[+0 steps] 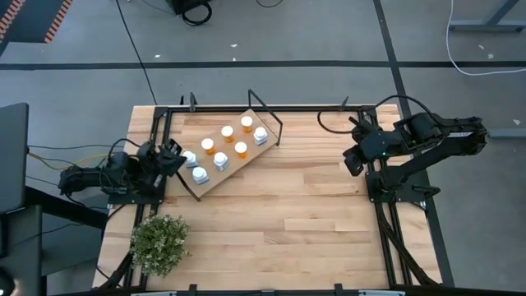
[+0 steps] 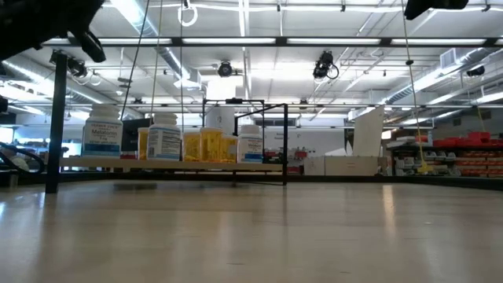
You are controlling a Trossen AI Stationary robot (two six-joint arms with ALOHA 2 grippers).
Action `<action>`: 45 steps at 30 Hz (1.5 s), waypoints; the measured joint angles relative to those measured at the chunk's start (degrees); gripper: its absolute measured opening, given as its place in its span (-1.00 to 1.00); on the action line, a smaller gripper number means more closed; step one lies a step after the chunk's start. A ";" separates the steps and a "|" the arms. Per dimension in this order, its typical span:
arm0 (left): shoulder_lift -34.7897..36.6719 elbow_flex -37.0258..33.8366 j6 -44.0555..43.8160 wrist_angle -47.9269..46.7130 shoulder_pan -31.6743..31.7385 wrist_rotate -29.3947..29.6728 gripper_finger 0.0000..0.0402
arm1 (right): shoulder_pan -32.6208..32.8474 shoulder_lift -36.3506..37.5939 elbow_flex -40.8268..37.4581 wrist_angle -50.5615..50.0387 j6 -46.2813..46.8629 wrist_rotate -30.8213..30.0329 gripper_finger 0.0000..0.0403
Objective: Pick and place medicine bottles onto shelf by color
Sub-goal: Return To Home Position
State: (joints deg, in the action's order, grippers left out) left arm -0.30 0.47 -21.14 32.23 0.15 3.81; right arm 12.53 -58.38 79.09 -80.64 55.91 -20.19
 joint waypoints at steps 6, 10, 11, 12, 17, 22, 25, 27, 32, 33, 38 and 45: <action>-0.01 -0.02 6.38 -4.91 0.01 -0.03 -0.94 | -0.02 0.01 0.00 0.05 -8.39 -0.33 -0.77; -0.02 -0.02 5.07 -9.70 0.01 -0.11 -0.98 | -0.02 0.01 0.00 0.69 -5.13 -4.50 -0.77; -0.02 -0.02 4.63 -11.01 0.01 -0.23 -0.98 | -0.02 0.01 0.00 0.98 -5.10 -4.96 -0.77; 0.00 -0.02 3.93 -12.28 0.01 -0.27 -0.98 | -0.02 0.01 0.02 1.43 -5.31 -5.25 -0.77; -0.03 -0.02 3.82 -13.98 0.01 -0.26 -0.90 | -0.02 0.04 -0.22 4.38 -8.44 -5.47 -0.77; -0.04 -0.04 3.84 -13.81 0.01 -0.26 -0.87 | -0.09 1.74 -6.04 15.70 -12.90 -4.76 -0.77; -0.04 -0.04 3.80 -13.77 0.01 -0.26 -0.89 | -1.03 2.91 -11.46 23.45 -15.39 -2.18 -0.77; -0.04 -0.04 3.79 -13.75 0.01 -0.26 -0.90 | -1.98 3.98 -15.29 29.80 -17.85 0.84 -0.77; -0.04 -0.04 3.82 -13.73 0.00 -0.26 -0.93 | -8.13 7.68 -24.44 47.97 -24.11 9.65 -0.77; -0.04 -0.04 3.84 -13.73 0.01 -0.26 -0.93 | -9.71 8.39 -26.02 51.03 -24.95 11.74 -0.77; -0.04 -0.05 3.82 -13.73 0.01 -0.24 -0.90 | -15.22 12.17 -31.50 56.57 -28.90 18.51 -0.77; -0.04 -0.07 3.82 -13.69 0.01 -0.24 -0.87 | -15.88 29.52 -35.39 56.80 -29.13 7.58 -0.77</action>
State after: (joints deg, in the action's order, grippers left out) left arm -0.34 0.40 -17.32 18.54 0.16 3.57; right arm -3.35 -28.86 43.69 -23.84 26.78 -12.61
